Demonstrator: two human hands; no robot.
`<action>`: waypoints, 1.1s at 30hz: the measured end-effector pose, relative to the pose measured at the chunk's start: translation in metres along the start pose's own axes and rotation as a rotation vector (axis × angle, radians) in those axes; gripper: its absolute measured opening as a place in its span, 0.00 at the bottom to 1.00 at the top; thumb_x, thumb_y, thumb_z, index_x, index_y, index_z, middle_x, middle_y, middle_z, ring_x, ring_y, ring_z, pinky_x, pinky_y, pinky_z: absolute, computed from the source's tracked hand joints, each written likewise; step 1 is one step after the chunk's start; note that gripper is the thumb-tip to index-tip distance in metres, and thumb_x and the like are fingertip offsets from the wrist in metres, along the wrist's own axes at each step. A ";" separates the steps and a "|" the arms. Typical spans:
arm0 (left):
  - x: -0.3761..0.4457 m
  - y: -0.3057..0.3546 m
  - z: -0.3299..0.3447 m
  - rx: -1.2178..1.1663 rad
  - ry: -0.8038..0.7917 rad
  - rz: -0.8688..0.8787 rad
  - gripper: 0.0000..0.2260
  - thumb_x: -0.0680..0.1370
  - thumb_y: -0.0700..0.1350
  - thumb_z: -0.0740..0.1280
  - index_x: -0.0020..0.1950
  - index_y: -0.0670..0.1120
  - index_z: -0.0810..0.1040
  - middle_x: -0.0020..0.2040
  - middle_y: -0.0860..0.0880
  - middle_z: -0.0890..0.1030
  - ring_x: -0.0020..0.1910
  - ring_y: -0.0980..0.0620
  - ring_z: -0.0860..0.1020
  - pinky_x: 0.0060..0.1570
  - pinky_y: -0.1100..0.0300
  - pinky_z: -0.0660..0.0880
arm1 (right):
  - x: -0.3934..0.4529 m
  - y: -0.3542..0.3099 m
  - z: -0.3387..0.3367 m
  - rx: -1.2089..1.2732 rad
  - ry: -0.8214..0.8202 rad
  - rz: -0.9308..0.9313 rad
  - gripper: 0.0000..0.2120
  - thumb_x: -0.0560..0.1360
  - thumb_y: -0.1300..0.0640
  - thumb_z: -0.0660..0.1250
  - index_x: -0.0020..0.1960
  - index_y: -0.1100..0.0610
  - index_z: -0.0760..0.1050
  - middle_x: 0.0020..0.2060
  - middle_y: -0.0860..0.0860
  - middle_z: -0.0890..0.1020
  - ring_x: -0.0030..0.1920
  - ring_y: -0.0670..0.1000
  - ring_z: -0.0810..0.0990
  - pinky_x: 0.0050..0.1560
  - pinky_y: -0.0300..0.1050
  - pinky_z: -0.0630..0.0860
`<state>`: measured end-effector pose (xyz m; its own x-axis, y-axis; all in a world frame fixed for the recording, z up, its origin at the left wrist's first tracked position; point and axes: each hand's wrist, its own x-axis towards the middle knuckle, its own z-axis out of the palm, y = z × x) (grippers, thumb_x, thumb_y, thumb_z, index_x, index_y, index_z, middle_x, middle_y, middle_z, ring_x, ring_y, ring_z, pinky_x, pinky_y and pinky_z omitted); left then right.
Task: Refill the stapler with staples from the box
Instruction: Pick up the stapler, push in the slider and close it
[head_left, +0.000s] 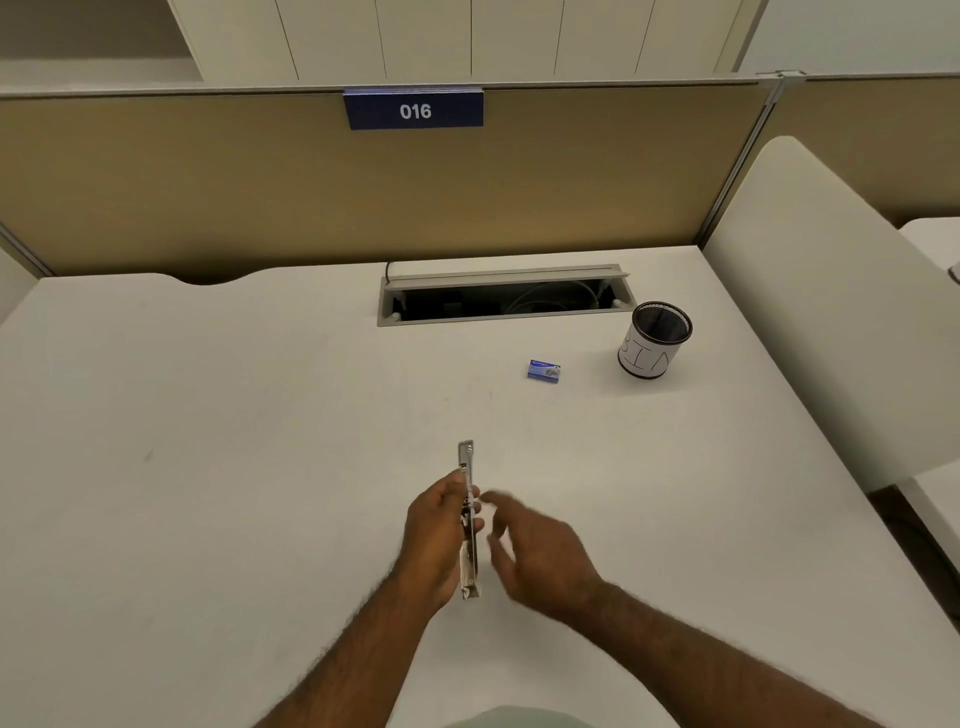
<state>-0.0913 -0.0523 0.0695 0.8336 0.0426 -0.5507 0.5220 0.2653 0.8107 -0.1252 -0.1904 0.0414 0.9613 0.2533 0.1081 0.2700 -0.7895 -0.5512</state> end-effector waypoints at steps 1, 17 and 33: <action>0.004 0.001 -0.001 -0.057 0.033 -0.029 0.10 0.79 0.43 0.62 0.44 0.44 0.81 0.39 0.45 0.79 0.35 0.51 0.75 0.37 0.58 0.75 | -0.006 -0.001 0.002 -0.055 -0.077 -0.111 0.23 0.75 0.49 0.60 0.69 0.45 0.60 0.47 0.45 0.79 0.42 0.48 0.79 0.42 0.45 0.76; 0.000 -0.004 -0.012 -0.245 -0.092 -0.069 0.09 0.77 0.42 0.66 0.55 0.42 0.80 0.44 0.43 0.84 0.47 0.44 0.81 0.47 0.53 0.78 | 0.018 -0.026 -0.020 0.260 0.174 -0.136 0.13 0.80 0.44 0.57 0.50 0.51 0.75 0.43 0.42 0.75 0.41 0.41 0.73 0.40 0.36 0.73; -0.012 -0.003 -0.001 -0.160 -0.230 0.013 0.11 0.77 0.44 0.64 0.57 0.44 0.81 0.41 0.45 0.83 0.38 0.51 0.79 0.45 0.56 0.79 | 0.056 -0.021 -0.029 1.587 -0.111 0.729 0.36 0.73 0.31 0.50 0.58 0.58 0.78 0.51 0.55 0.84 0.50 0.54 0.80 0.57 0.52 0.73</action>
<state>-0.1028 -0.0525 0.0733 0.8687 -0.1675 -0.4661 0.4909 0.4152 0.7659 -0.0756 -0.1763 0.0830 0.8253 0.2135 -0.5228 -0.5524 0.4975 -0.6688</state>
